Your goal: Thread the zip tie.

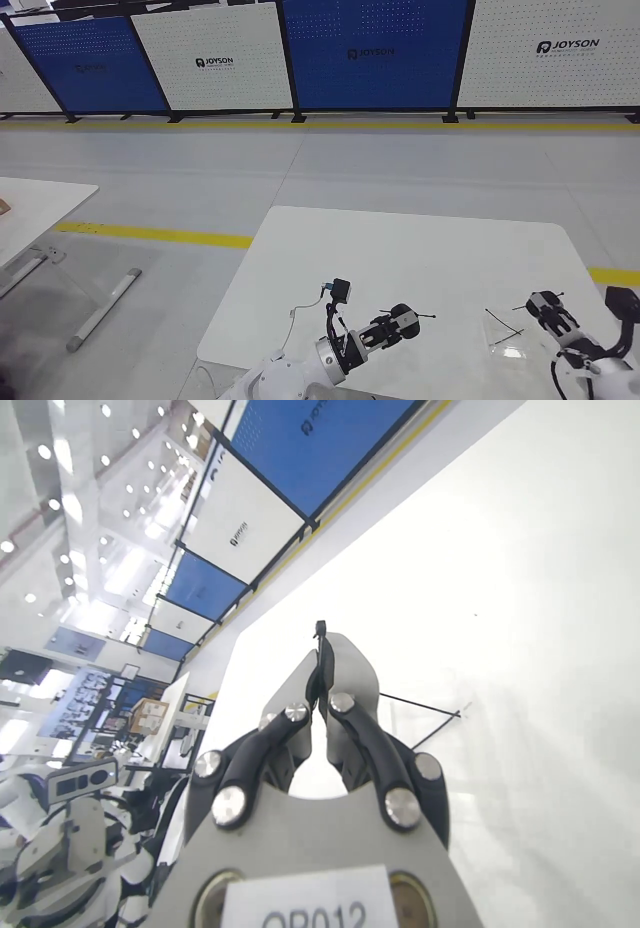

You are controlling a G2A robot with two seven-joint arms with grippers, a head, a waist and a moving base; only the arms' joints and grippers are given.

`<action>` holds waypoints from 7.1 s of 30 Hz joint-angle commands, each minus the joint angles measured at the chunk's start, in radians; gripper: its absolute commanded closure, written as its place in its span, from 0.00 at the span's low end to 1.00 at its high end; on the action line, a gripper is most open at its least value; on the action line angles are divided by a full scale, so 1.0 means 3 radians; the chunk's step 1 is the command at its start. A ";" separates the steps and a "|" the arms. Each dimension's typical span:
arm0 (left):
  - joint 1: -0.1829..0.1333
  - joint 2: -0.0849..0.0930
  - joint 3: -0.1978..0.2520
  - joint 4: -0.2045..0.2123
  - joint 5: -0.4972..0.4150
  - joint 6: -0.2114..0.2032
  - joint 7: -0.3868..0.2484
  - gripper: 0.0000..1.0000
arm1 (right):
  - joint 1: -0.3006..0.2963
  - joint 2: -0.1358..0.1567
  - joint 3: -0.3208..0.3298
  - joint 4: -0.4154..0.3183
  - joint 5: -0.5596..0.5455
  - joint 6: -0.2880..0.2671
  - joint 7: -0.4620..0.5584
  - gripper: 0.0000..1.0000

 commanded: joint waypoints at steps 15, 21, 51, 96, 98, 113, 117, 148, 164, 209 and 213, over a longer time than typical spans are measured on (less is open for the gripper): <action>0.0000 0.0000 0.0000 0.0000 0.0000 0.0000 0.0000 1.00 | -0.0046 -0.0030 -0.0059 -0.0022 0.0006 -0.0097 -0.0182 1.00; 0.0000 0.0000 0.0000 0.0000 0.0000 0.0000 0.0000 1.00 | -0.0257 -0.0092 -0.0135 -0.0160 0.0059 -0.0245 -0.0849 1.00; 0.0000 0.0000 0.0000 0.0000 0.0000 0.0000 0.0000 1.00 | -0.0199 -0.0199 -0.0431 -0.0053 0.0104 -0.0330 -0.1612 1.00; -0.0170 -0.0020 0.0189 0.0247 0.0465 0.0208 0.0053 1.00 | -0.0101 -0.0224 -0.0610 -0.0152 -0.0256 -0.0514 -0.1169 1.00; -0.0170 -0.0020 0.0189 0.0247 0.0465 0.0208 0.0053 1.00 | -0.0101 -0.0224 -0.0610 -0.0152 -0.0256 -0.0514 -0.1169 1.00; -0.0307 -0.0056 0.0275 0.0338 0.0707 0.0617 0.0306 1.00 | -0.0105 -0.0225 -0.0637 -0.0163 -0.0191 -0.0563 -0.1084 1.00; -0.0307 -0.0056 0.0275 0.0338 0.0707 0.0617 0.0306 1.00 | -0.0090 -0.0213 -0.0553 -0.0113 -0.0068 -0.0709 -0.0728 1.00; -0.0307 -0.0056 0.0275 0.0338 0.0707 0.0617 0.0306 1.00 | -0.0167 -0.0272 -0.0758 0.0115 -0.0021 -0.1354 -0.0749 1.00; -0.0336 -0.0076 0.0336 0.0370 0.0892 0.0697 0.0510 1.00 | -0.0189 -0.0286 -0.0802 0.0121 -0.0111 -0.1290 -0.0906 1.00; -0.0339 -0.0081 0.0352 0.0370 0.0965 0.0728 0.0581 1.00 | -0.0013 -0.0352 -0.0990 0.0292 -0.0516 -0.1518 -0.0929 1.00; -0.0339 -0.0081 0.0352 0.0370 0.0965 0.0728 0.0581 1.00 | -0.0020 -0.0349 -0.0973 0.0342 -0.0627 -0.1626 -0.0910 1.00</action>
